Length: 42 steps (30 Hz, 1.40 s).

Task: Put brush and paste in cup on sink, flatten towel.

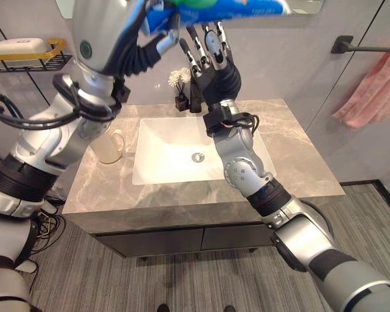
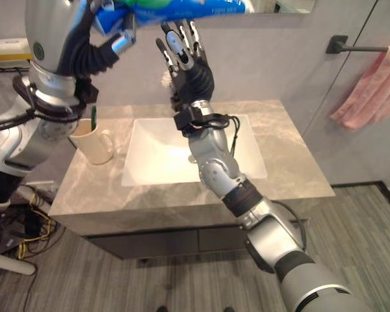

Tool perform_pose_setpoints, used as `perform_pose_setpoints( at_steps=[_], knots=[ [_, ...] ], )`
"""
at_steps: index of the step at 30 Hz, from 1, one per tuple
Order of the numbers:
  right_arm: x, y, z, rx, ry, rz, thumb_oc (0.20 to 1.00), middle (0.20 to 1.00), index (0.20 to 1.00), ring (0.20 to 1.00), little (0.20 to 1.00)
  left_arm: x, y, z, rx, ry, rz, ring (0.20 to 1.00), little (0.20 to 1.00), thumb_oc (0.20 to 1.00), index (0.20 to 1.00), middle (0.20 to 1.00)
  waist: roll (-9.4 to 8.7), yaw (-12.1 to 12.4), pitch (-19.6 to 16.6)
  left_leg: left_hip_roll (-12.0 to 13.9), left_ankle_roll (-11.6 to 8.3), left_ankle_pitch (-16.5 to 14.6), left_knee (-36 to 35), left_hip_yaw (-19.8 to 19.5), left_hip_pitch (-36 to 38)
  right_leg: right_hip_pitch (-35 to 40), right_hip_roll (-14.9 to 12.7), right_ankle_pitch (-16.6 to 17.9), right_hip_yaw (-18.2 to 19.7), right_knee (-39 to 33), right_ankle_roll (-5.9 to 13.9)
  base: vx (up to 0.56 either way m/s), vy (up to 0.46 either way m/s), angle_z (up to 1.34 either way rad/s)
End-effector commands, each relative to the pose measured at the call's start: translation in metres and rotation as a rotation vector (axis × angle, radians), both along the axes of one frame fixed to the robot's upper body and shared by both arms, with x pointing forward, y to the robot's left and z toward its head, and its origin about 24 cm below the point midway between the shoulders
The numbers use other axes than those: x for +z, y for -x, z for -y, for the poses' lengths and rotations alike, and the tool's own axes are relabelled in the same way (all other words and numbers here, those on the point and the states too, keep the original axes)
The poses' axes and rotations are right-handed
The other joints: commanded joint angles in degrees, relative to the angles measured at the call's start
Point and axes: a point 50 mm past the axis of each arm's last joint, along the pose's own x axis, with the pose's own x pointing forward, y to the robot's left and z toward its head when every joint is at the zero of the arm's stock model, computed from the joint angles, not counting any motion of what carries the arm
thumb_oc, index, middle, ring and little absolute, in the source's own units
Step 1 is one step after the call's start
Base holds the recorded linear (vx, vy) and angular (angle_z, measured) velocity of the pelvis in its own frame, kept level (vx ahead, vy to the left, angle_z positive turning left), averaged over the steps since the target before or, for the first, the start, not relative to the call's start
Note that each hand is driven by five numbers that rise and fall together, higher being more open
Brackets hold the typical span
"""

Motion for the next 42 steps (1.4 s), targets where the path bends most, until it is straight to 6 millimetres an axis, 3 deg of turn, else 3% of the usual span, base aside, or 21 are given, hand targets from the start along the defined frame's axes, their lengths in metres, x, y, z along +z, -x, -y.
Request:
perform_pose_setpoints(
  at_steps=[1,13,24,42],
  knots=[
    [0.051,0.015,0.009,-0.033,-0.094,0.207,1.0,1.0,1.0,1.0,1.0,0.037,0.01,-0.019,0.037,0.09,0.136,0.2,0.2,0.2,0.2,0.2,-3.43,1.0,-1.2,2.3,-3.25,0.5,0.2,-2.4,0.4,2.0,-8.2,4.7,-3.9,-0.1,4.54,0.0,0.0,0.0],
    [0.047,0.022,0.009,-0.02,-0.15,0.205,1.0,1.0,1.0,1.0,1.0,0.017,0.008,-0.028,0.052,0.11,0.071,0.2,0.2,0.2,0.2,0.2,-3.43,1.2,-1.3,2.2,-2.95,0.2,0.2,-2.3,1.1,2.2,-8.1,4.4,-3.9,-0.1,4.24,0.0,0.0,0.0],
    [0.043,0.025,0.004,0.002,-0.225,0.177,1.0,1.0,1.0,1.0,1.0,0.01,0.007,-0.021,0.01,0.133,0.047,0.2,0.2,0.2,0.2,0.2,-3.46,1.6,-1.5,2.2,-2.85,0.2,0.2,-2.5,1.2,2.5,-8.0,4.1,-3.8,-0.1,4.06,0.0,0.0,0.0],
    [0.046,0.036,0.01,0.02,-0.32,0.204,1.0,1.0,1.0,1.0,1.0,-0.022,0.004,-0.02,-0.059,0.23,-0.087,0.2,0.2,0.2,0.2,0.2,-3.53,2.0,-1.6,2.2,-2.6,0.0,0.2,-2.6,1.8,2.9,-7.8,3.7,-3.7,-0.1,3.72,0.0,0.0,0.0]
  ],
)
